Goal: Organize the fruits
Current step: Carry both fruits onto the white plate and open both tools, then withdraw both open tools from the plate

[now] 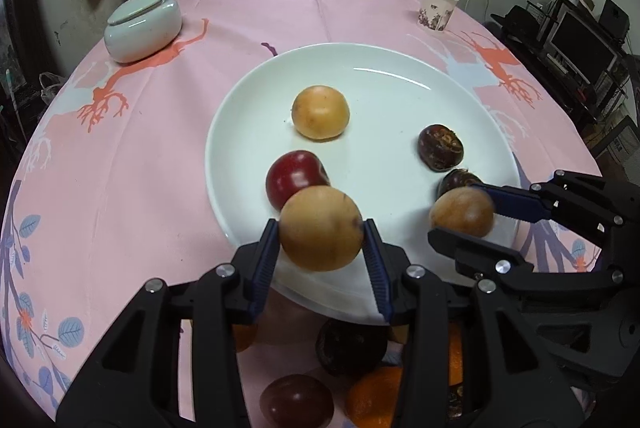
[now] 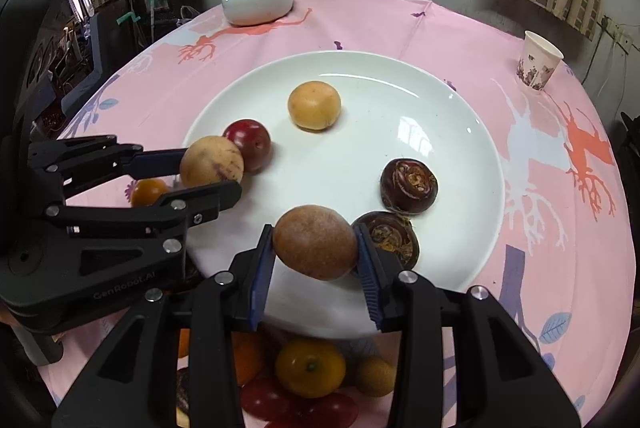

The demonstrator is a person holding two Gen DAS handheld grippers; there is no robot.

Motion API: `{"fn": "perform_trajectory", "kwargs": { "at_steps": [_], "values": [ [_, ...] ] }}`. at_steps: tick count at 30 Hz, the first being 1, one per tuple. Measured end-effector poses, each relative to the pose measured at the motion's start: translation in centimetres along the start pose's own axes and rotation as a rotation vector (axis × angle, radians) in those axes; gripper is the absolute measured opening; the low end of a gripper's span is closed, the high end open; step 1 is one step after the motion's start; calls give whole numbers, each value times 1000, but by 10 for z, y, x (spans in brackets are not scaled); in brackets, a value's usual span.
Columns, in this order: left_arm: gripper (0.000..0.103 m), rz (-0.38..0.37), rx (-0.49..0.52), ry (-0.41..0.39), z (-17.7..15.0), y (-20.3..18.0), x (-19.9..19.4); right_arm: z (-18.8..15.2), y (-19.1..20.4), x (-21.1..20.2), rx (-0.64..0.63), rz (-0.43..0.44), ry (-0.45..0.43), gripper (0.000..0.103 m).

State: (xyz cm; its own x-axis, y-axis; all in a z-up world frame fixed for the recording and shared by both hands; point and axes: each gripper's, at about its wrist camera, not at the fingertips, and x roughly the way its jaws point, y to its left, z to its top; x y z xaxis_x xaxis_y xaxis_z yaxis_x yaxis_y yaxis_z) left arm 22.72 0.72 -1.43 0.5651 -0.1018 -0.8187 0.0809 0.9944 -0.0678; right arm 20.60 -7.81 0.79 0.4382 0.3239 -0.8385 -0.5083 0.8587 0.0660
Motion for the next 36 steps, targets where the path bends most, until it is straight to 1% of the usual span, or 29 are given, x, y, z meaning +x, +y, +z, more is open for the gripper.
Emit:
{"fn": "perform_trajectory", "kwargs": {
  "at_steps": [2,3,4,5,6,8,10,12,15,18,22,25,28,32,36],
  "values": [
    [59,46,7,-10,-1,1,-1,0,-3,0,13,17,14,45],
    [65,67,13,-26,-1,2,-5,-2,-4,-3,24,12,6,50],
    [78,90,14,-33,-2,3,-9,-4,-5,-8,33,7,-9,58],
    [83,90,13,-42,-4,4,-14,-6,-6,-13,37,12,-22,62],
    [84,69,11,-55,-5,6,-20,-9,-7,-20,40,18,-37,64],
    [84,50,14,-74,-10,7,-32,-15,-9,-31,48,5,-50,64],
    [84,55,36,-98,-16,5,-45,-21,-13,-40,68,-1,-53,64],
    [87,64,59,-121,-24,3,-56,-32,-18,-51,92,4,-59,64],
    [89,93,94,-151,-36,3,-71,-54,-20,-69,106,-8,-76,64],
    [91,119,123,-155,-47,6,-82,-78,-22,-82,128,-3,-71,65],
    [92,114,109,-169,-62,12,-96,-104,-21,-93,154,-8,-73,65],
    [92,100,89,-162,-75,18,-100,-122,-16,-100,169,-12,-75,65],
    [92,105,87,-143,-89,21,-97,-135,-10,-103,184,11,-77,65],
    [92,109,87,-125,-106,23,-90,-146,-4,-106,195,22,-98,65],
    [92,107,87,-100,-114,22,-82,-149,1,-107,200,47,-103,65]
  ]
}}
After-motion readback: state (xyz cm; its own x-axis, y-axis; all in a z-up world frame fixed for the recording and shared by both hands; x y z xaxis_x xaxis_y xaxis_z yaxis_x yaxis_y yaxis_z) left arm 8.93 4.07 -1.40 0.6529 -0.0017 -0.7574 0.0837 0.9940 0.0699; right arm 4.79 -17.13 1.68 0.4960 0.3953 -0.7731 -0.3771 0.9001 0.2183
